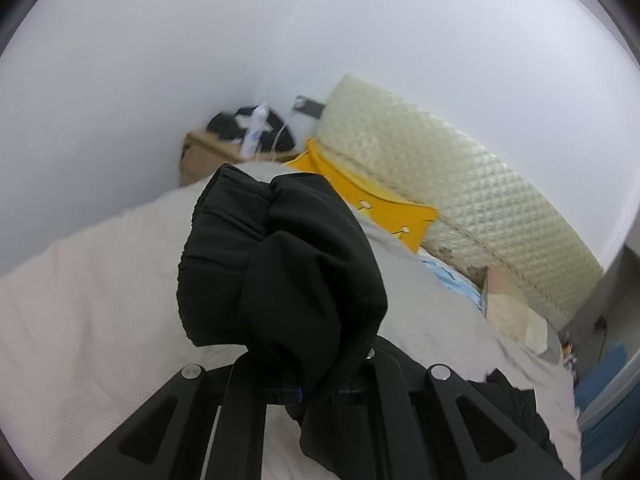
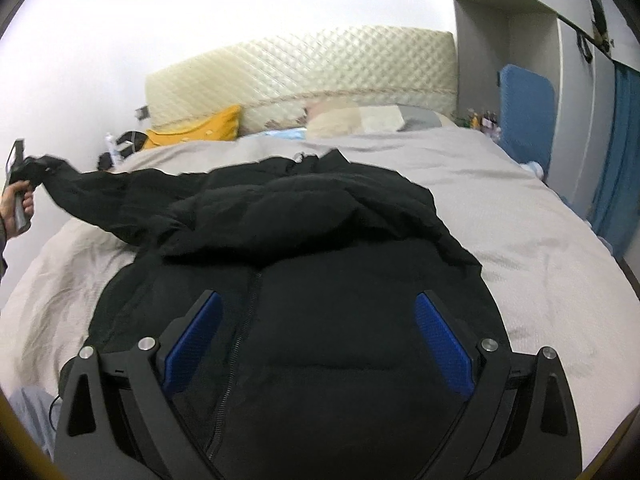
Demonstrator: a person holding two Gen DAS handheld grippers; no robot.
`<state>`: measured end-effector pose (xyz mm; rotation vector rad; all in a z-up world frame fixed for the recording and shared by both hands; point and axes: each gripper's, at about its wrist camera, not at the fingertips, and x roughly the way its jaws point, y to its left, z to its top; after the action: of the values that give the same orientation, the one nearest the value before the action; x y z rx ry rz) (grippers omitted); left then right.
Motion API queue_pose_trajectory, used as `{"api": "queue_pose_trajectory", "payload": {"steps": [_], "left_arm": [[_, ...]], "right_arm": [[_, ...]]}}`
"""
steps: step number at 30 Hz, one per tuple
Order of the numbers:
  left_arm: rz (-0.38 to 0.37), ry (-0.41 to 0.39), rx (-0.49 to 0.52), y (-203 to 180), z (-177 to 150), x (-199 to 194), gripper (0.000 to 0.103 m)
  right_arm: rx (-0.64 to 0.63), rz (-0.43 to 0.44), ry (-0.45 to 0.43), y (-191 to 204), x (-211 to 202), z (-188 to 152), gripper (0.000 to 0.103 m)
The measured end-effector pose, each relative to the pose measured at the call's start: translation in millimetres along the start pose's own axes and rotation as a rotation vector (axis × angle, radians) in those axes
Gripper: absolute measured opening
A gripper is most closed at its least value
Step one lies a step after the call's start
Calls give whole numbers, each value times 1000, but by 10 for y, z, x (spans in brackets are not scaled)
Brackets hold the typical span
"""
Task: Fold large clothes
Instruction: 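Grasp the other sleeve cuff with the left gripper and lift it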
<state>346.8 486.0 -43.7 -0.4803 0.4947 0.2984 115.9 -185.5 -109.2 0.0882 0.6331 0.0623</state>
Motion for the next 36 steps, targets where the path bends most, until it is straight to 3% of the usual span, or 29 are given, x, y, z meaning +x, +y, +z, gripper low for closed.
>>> {"api": "queue_pose_trajectory", "payload": {"steps": [9,19,29,36], "left_arm": [[-23,-38,121,-845,95,-716,8],[-91,-82,294,-1968,-58,-1450,8],[-239,-90,440,-3285,-474,-1846,8],[-358,-41,514,-4110,-946,-1791,8]], "right_arm": [[-36,12,-49,-61,-210,-10,103],[-29,30,-80,-289,-398,-25,103],[7,25,-105,-542,-528,-38,103],[30,13,-122,-672,-573,-11,103]]}}
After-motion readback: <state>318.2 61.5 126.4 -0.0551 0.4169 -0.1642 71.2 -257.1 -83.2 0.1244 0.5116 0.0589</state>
